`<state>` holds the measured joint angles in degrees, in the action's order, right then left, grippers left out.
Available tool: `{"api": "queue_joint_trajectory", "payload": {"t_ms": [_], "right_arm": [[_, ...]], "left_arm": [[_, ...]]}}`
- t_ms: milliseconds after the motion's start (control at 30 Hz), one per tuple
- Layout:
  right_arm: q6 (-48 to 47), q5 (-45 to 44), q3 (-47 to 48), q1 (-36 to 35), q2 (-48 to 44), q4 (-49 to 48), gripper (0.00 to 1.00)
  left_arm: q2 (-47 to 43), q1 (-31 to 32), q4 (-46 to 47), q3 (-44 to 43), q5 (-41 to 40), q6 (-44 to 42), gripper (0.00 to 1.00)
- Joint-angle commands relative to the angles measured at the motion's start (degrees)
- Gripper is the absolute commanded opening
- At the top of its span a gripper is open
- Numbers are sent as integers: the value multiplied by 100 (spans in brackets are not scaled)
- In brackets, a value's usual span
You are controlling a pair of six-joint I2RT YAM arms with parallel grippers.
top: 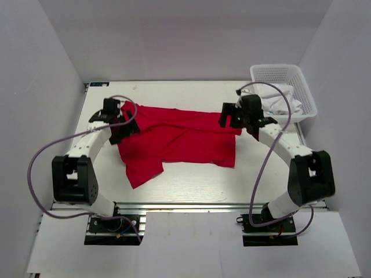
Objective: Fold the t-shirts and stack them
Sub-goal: Fold the flattened tshirt in 1/3 of the way, then grap the side of the flattened tshirt closest away from the robot with both arms
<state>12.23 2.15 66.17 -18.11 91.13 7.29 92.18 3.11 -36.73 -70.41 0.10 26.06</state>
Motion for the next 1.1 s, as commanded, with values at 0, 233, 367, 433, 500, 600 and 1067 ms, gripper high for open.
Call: {"api": "queue_joint_trajectory", "payload": {"t_ms": [0, 233, 367, 433, 500, 600, 1067], "right_arm": [[903, -435, -964, 36, -875, -579, 90], [1282, -857, -1827, 44, -1634, -370, 90], [1387, -954, -1932, 44, -1686, -201, 90], [1414, -892, -1968, 44, -1704, -201, 90], [1458, -901, -1994, 53, -1704, -158, 90], [1458, -927, -1968, 44, -1721, -53, 90], [1554, -928, -2381, 27, -2055, 1520, 90]], "left_arm": [[-910, 66, -475, 1325, -10, 723, 100], [-2897, 119, -1205, 2909, 280, 1190, 100], [-3268, 119, -1345, 3586, 298, 1436, 93], [-3268, 171, -1171, 3867, 638, 1498, 85], [-3181, 172, -942, 4000, 693, 1550, 79], [-3057, 172, -941, 4052, 422, 1603, 66], [-2530, 172, 52, 4422, 544, 1393, 0]]}}
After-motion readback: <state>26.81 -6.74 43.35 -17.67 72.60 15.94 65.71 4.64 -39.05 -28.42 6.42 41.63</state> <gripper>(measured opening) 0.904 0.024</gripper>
